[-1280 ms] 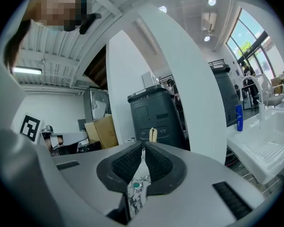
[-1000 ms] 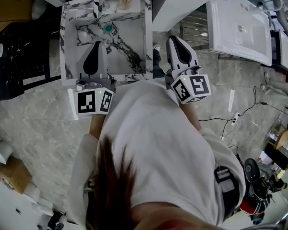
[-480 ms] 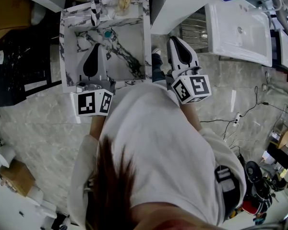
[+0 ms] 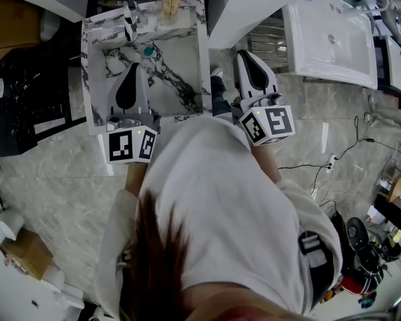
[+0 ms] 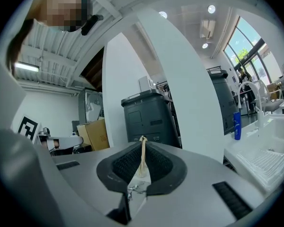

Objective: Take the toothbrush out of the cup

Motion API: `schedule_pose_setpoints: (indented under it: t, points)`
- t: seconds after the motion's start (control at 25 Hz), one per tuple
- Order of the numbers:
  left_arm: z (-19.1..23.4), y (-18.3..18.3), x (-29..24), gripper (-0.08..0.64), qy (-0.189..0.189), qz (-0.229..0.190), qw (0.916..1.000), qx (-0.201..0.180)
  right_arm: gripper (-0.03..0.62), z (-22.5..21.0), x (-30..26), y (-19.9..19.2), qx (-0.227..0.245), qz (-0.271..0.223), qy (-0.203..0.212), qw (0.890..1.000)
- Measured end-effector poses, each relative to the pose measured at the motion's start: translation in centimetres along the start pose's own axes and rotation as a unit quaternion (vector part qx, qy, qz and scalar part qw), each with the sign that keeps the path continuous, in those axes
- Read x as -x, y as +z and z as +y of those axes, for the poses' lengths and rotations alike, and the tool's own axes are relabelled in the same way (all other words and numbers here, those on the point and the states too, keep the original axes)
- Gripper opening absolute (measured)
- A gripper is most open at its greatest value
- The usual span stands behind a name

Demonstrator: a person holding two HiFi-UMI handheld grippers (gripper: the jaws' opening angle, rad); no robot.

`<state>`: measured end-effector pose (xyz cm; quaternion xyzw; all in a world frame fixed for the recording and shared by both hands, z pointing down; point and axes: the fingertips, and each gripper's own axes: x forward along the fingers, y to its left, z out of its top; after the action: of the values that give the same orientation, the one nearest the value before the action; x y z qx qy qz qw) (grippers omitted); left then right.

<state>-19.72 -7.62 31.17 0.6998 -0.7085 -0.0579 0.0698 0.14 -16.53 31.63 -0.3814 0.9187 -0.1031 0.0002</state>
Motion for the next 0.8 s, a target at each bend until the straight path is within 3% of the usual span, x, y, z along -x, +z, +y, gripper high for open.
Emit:
schedule_pose_setpoints:
  t: [0.8]
  points:
    - [0.9, -0.4, -0.4, 0.011, 0.003, 0.006, 0.9999, 0.011, 0.031, -1.3, -2.9, 5.7, 0.067, -0.069, -0.008, 0.995]
